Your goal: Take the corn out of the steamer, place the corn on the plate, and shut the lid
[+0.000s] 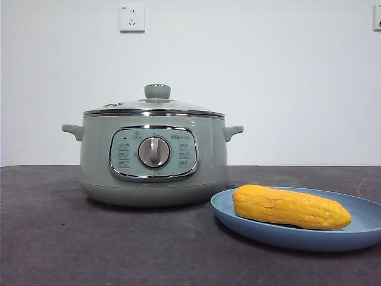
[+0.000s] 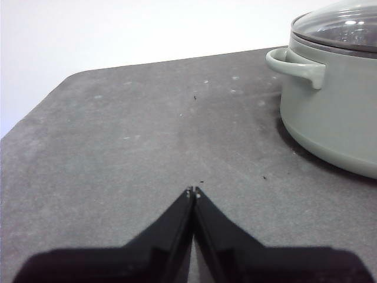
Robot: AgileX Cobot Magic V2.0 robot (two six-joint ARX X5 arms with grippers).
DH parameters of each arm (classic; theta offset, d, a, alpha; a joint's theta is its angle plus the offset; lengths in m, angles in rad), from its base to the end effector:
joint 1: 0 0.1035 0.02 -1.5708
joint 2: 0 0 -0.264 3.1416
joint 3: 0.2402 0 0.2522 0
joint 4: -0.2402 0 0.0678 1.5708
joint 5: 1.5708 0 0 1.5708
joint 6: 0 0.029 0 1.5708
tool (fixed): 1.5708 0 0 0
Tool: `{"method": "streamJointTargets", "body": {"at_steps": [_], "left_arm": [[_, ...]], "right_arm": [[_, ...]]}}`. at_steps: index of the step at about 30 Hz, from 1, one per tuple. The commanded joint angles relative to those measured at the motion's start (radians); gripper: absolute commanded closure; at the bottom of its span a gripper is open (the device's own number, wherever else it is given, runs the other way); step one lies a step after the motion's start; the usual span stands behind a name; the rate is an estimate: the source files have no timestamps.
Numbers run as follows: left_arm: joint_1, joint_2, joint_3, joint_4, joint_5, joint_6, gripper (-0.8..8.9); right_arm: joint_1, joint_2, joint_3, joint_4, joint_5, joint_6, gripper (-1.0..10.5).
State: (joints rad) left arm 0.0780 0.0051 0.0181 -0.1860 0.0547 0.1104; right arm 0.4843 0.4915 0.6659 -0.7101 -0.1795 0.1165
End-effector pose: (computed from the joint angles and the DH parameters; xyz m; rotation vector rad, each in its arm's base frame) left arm 0.0953 0.0059 0.1514 0.0987 0.1737 0.0137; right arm 0.0869 0.0516 0.2805 0.0267 0.5758 0.6150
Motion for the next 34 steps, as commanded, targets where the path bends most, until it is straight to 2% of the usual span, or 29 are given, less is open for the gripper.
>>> {"method": "streamJointTargets", "body": {"at_steps": [1, 6, 8, 10, 17, 21, 24, 29, 34], "left_arm": [[0.003, -0.003, -0.015, 0.007, -0.001, -0.01, 8.17], [0.003, -0.003, -0.015, 0.007, -0.001, -0.01, 8.17], [0.003, -0.003, -0.015, 0.007, -0.001, -0.01, 8.17], [0.003, -0.003, -0.015, 0.007, -0.002, -0.01, 8.17], [0.003, -0.003, -0.015, 0.007, -0.001, -0.01, 8.17], [0.003, -0.003, -0.015, 0.007, -0.001, -0.01, 8.17], [0.003, -0.003, -0.015, 0.007, -0.001, -0.01, 8.17], [0.003, -0.003, -0.015, 0.007, -0.001, -0.01, 8.17], [0.002, -0.003, -0.015, 0.007, -0.001, -0.01, 8.17]], "right_arm": [[0.001, -0.001, 0.005, 0.004, 0.003, 0.004, 9.5], [0.001, -0.001, 0.005, 0.004, 0.003, 0.002, 9.5], [-0.01, -0.012, 0.005, 0.006, 0.024, -0.037, 9.5], [-0.032, -0.035, 0.005, 0.011, 0.051, -0.036, 9.5], [-0.244, -0.145, -0.045, 0.167, 0.056, -0.056, 9.5], [-0.361, -0.233, -0.166, 0.326, 0.055, -0.083, 9.5], [-0.41, -0.31, -0.285, 0.424, 0.058, -0.081, 9.5], [-0.448, -0.41, -0.471, 0.564, 0.059, -0.092, 9.5], [-0.47, -0.492, -0.591, 0.579, 0.059, -0.091, 9.5]]}}
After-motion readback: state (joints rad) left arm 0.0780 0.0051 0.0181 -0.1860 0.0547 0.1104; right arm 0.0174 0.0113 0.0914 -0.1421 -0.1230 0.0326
